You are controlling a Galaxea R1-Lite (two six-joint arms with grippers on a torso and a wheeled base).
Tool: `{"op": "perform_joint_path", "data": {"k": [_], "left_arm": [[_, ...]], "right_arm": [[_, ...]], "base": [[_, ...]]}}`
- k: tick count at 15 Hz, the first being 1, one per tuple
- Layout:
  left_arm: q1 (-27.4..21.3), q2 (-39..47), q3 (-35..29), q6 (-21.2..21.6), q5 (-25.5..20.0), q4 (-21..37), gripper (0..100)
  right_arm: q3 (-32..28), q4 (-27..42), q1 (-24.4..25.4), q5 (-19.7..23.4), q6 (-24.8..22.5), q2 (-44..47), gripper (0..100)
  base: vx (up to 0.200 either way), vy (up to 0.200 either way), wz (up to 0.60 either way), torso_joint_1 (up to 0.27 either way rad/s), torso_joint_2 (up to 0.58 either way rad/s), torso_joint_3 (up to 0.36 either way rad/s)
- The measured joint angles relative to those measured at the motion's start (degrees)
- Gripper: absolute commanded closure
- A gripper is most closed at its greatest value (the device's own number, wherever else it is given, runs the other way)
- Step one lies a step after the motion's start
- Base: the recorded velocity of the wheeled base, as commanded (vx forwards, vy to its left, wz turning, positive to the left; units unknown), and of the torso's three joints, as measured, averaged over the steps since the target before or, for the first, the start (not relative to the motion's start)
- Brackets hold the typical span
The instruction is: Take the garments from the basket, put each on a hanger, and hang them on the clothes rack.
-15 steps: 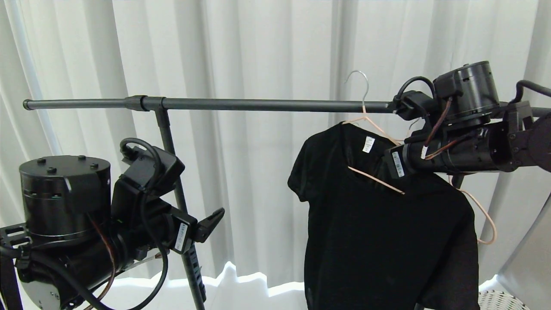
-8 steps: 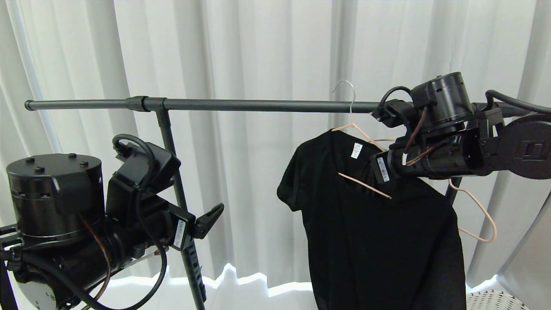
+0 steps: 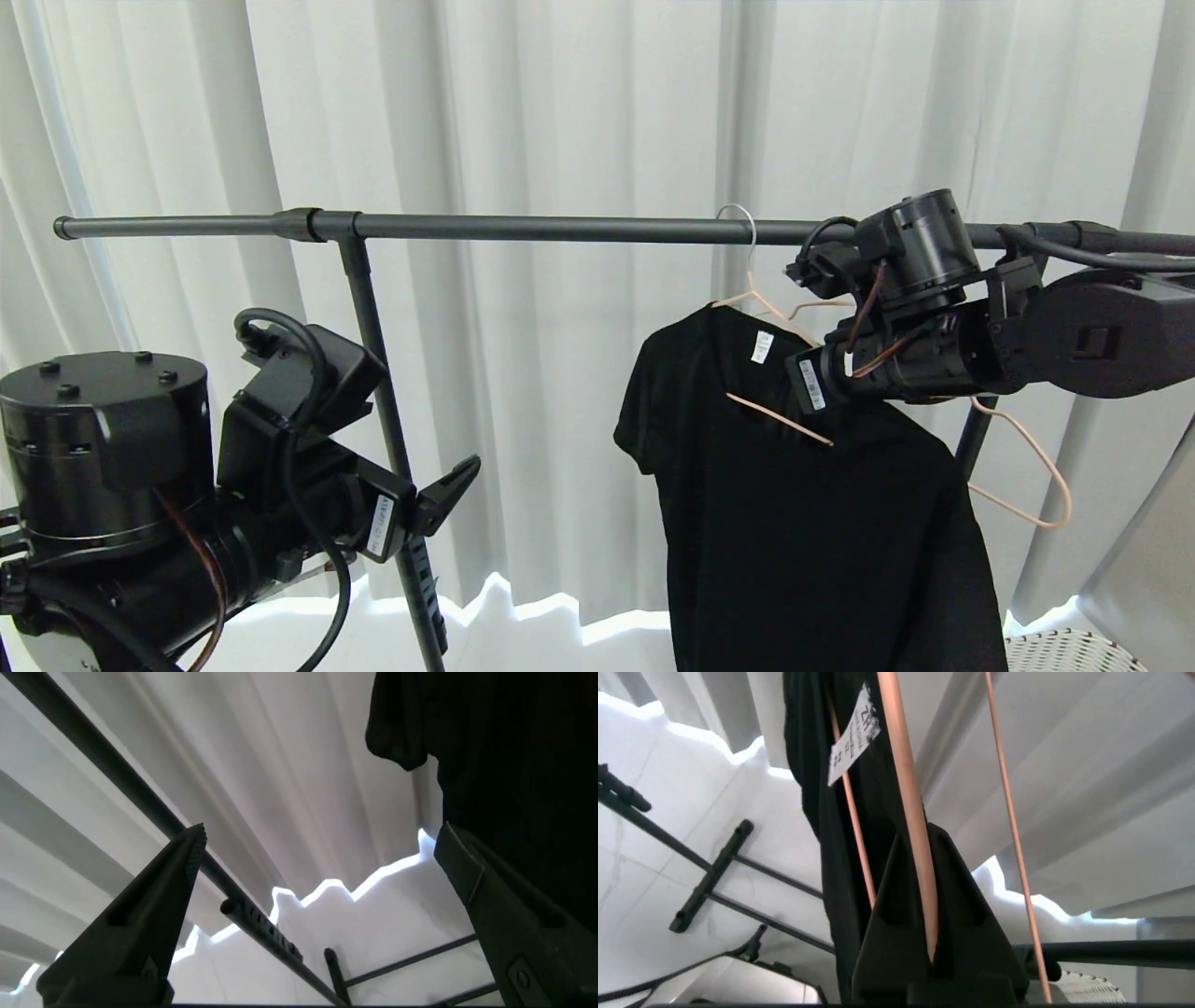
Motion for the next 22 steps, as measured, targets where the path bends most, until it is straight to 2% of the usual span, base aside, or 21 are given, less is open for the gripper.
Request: {"op": "perform_joint_path", "data": {"k": [4, 5, 8, 11, 15, 16, 19, 22], "left_arm": [[-0.20, 0.00, 0.05, 0.02, 0.00, 0.00, 0], [-0.20, 0.00, 0.05, 0.00, 0.00, 0.00, 0], [0.07, 0.05, 0.00, 0.02, 0.00, 0.00, 0], [0.99, 0.02, -0.02, 0.02, 0.06, 0.02, 0], [3.66, -0.09, -0.06, 0.05, 0.09, -1.05, 0], [4.38, -0.11, -0.09, 0.13, 0.24, -1.97, 0], [5.49, -0.20, -0.04, 0.13, 2.02, -2.44, 0], [7.24, -0.59, 0.16, 0.05, 2.17, -2.46, 0]], "right_arm": [[0.09, 0.00, 0.10, 0.00, 0.13, 0.37, 100], [0.09, 0.09, 0.11, -0.09, 0.22, 0.44, 0], [0.16, 3.02, 0.93, -0.07, 2.16, -0.22, 0], [0.79, 3.56, 2.65, -0.02, 6.86, -3.17, 0], [5.03, 3.80, 4.24, -0.27, 7.34, -12.02, 0], [6.56, 4.36, 4.22, -1.48, 6.73, -14.63, 0], [13.18, 7.89, 2.95, -11.35, 2.95, -21.53, 0], [20.07, 8.08, 1.89, -16.15, 0.60, -27.28, 0]], "base": [[0.000, 0.000, 0.00, 0.000, 0.00, 0.000], [0.000, 0.000, 0.00, 0.000, 0.00, 0.000], [0.000, 0.000, 0.00, 0.000, 0.00, 0.000], [0.000, 0.000, 0.00, 0.000, 0.00, 0.000], [0.000, 0.000, 0.00, 0.000, 0.00, 0.000], [-0.200, 0.000, 0.00, 0.002, 0.00, 0.002], [-0.200, 0.000, 0.00, 0.009, 0.00, 0.001], [-0.200, 0.000, 0.00, -0.006, 0.00, 0.007]]}}
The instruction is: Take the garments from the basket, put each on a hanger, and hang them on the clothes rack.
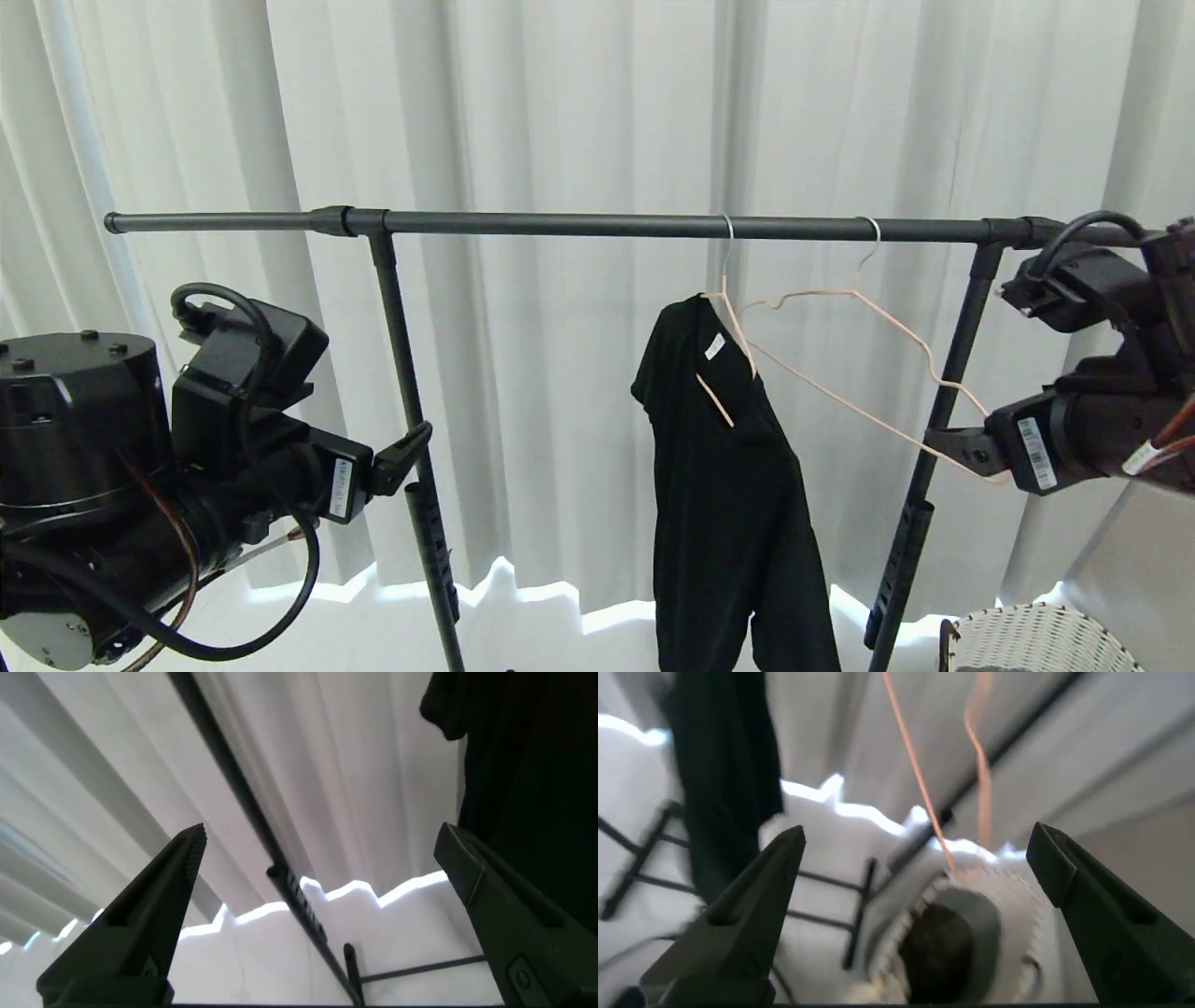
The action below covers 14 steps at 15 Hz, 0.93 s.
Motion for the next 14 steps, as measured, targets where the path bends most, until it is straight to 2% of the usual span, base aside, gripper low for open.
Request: {"op": "perform_joint_path", "data": {"k": [2, 6, 9, 12, 14], "left_arm": [[1.11, -0.24, 0.00, -0.02, 0.02, 0.00, 0], [2.29, -1.10, 0.39, -0.24, 0.02, -0.06, 0], [2.82, -1.71, 1.68, -0.38, 0.02, 0.00, 0], [2.93, -2.29, 3.17, -0.35, 0.00, 0.00, 0], [2.86, -3.22, 4.91, -0.07, 0.00, -0.01, 0]], "right_arm": [[3.74, -0.09, -2.58, -1.67, -3.04, -3.21, 0], [10.09, -0.48, -12.20, -1.85, -9.57, -9.81, 0], [16.02, -2.28, -18.98, -1.67, -12.46, -15.74, 0], [22.13, -4.02, -21.41, -1.63, -13.12, -21.26, 0], [24.64, -7.80, -21.74, -1.55, -14.13, -23.71, 0]], "base": [[-0.200, 0.000, 0.00, 0.000, 0.00, 0.000], [-0.200, 0.000, 0.00, 0.002, 0.00, 0.005], [-0.200, 0.000, 0.00, -0.002, 0.00, 0.006], [0.000, 0.000, 0.00, 0.000, 0.00, 0.000], [0.000, 0.000, 0.00, 0.000, 0.00, 0.000]]}}
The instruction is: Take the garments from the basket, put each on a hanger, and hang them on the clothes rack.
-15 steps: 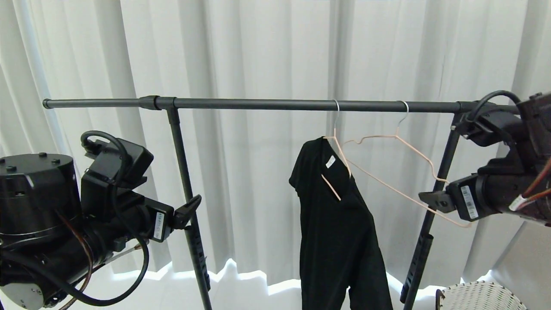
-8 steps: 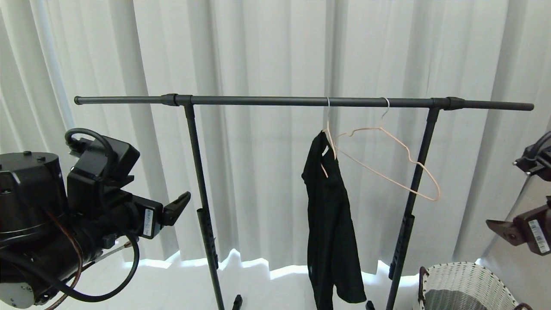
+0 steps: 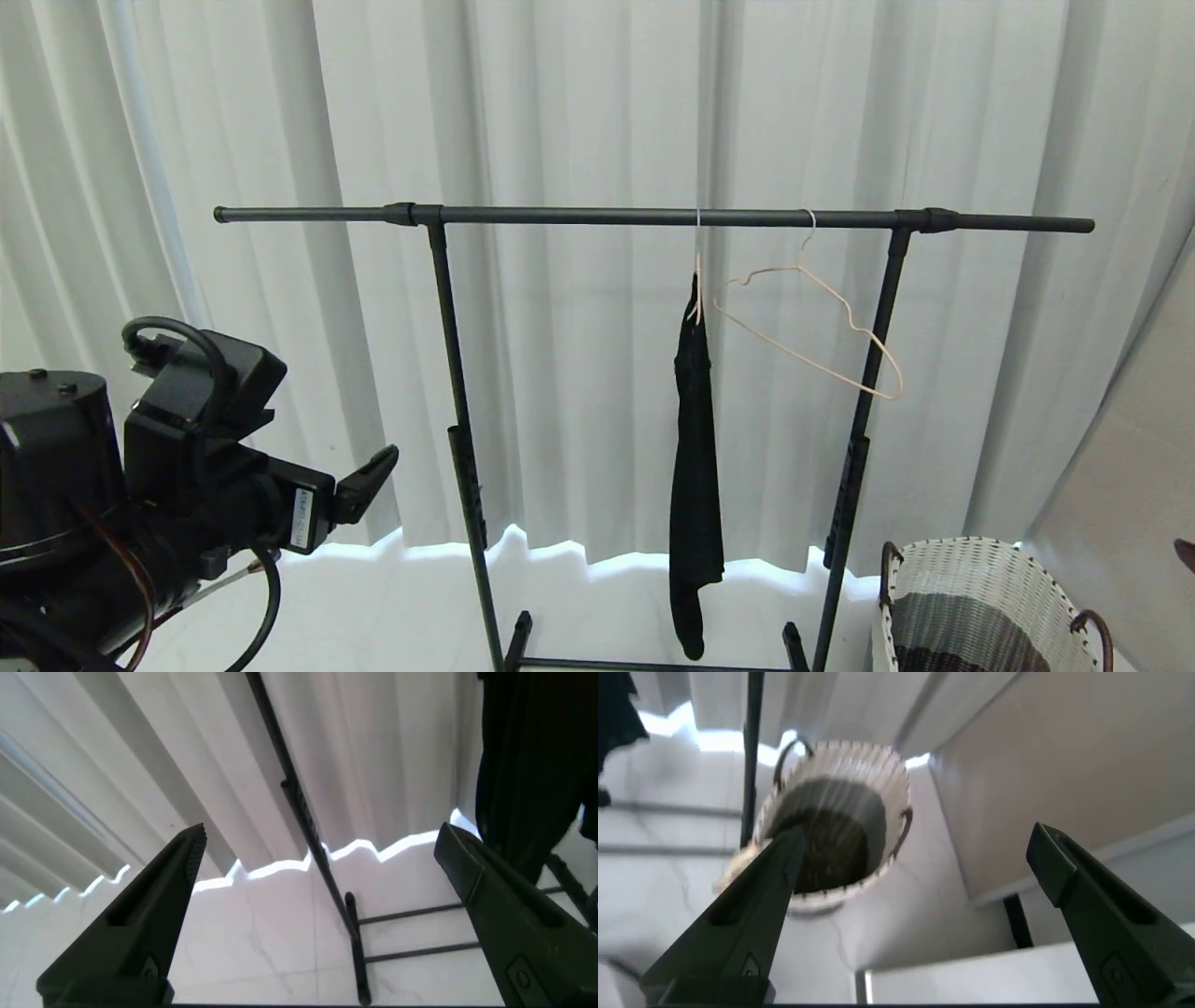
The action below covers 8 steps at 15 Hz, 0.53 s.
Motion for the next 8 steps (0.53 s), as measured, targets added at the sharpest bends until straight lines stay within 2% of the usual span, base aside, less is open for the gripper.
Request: {"op": "perform_joint_path", "data": {"k": [1, 3, 8], "left_arm": [[0.02, -0.61, 0.90, 0.07, 0.00, 0.15, 0], [0.26, -1.72, 1.79, 0.09, -0.01, 0.01, 0], [1.94, -2.71, 2.69, 1.30, 0.00, -0.02, 0]], "right_arm": [[1.11, -1.54, -0.11, 0.05, -0.12, -0.66, 0], [3.17, -2.74, -0.52, 0.02, -0.22, -1.40, 0], [5.13, -3.56, -0.74, 0.02, -0.22, -1.77, 0]], "base": [[0.000, 0.000, 0.00, 0.000, 0.00, 0.000], [0.000, 0.000, 0.00, -0.122, 0.28, 0.156], [0.000, 0.000, 0.00, -0.190, 0.45, 0.260]]}}
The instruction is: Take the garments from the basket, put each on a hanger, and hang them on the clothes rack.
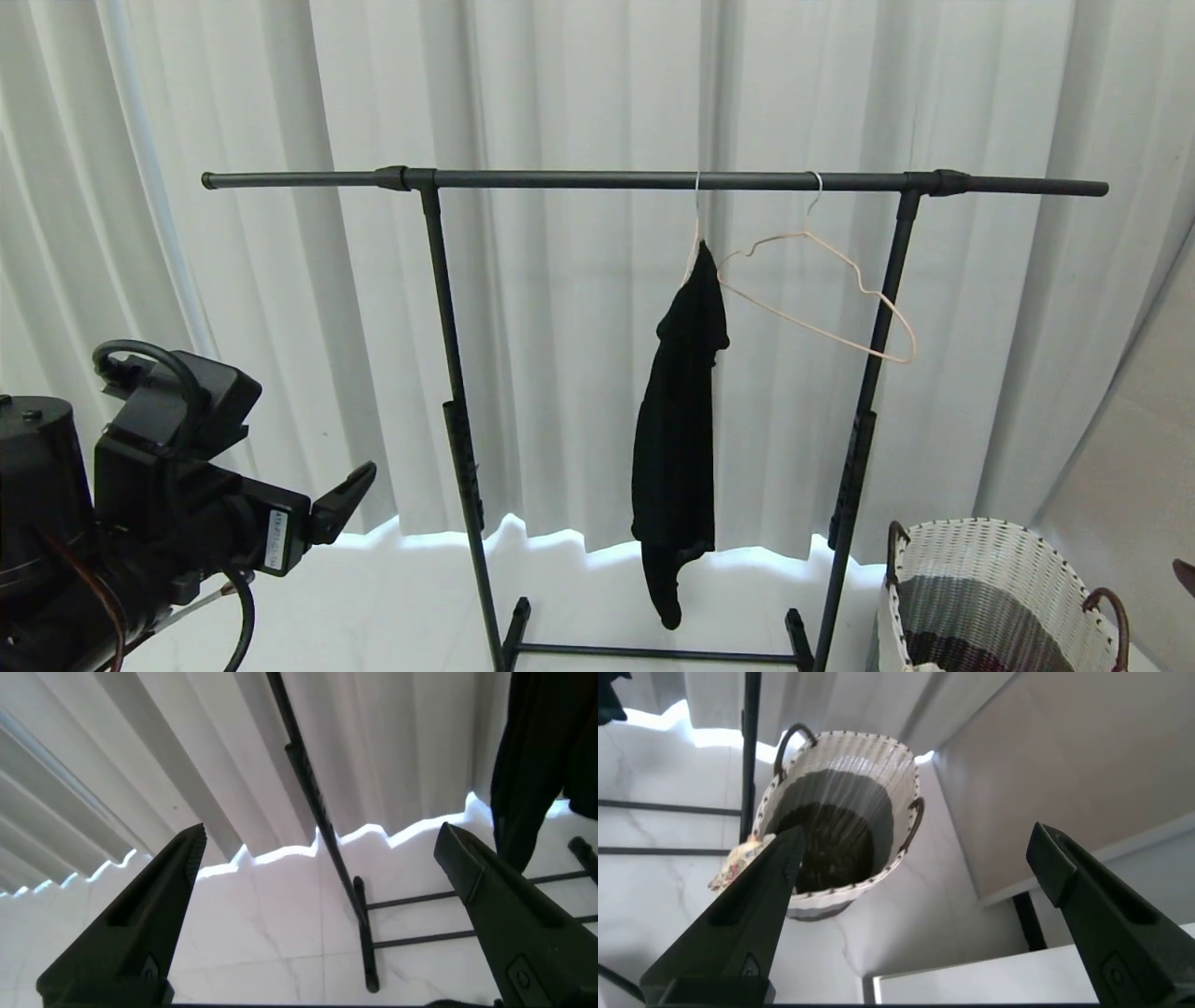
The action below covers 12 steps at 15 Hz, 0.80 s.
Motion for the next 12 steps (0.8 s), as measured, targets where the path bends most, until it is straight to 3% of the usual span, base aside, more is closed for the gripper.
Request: {"op": "perform_joint_path", "data": {"k": [9, 12], "left_arm": [[0.40, -0.77, 2.85, 1.84, 0.02, -5.28, 0], [0.49, -0.94, 4.52, 2.13, 0.00, -6.40, 0]], "right_arm": [[0.41, -0.05, 0.00, 0.05, -0.83, 0.06, 0], [0.44, -0.06, 0.00, 0.02, -1.12, -0.02, 0]], "base": [[0.000, 0.000, 0.00, -0.171, 0.46, 0.298], [0.000, 0.000, 0.00, 0.004, 0.10, 0.051]]}}
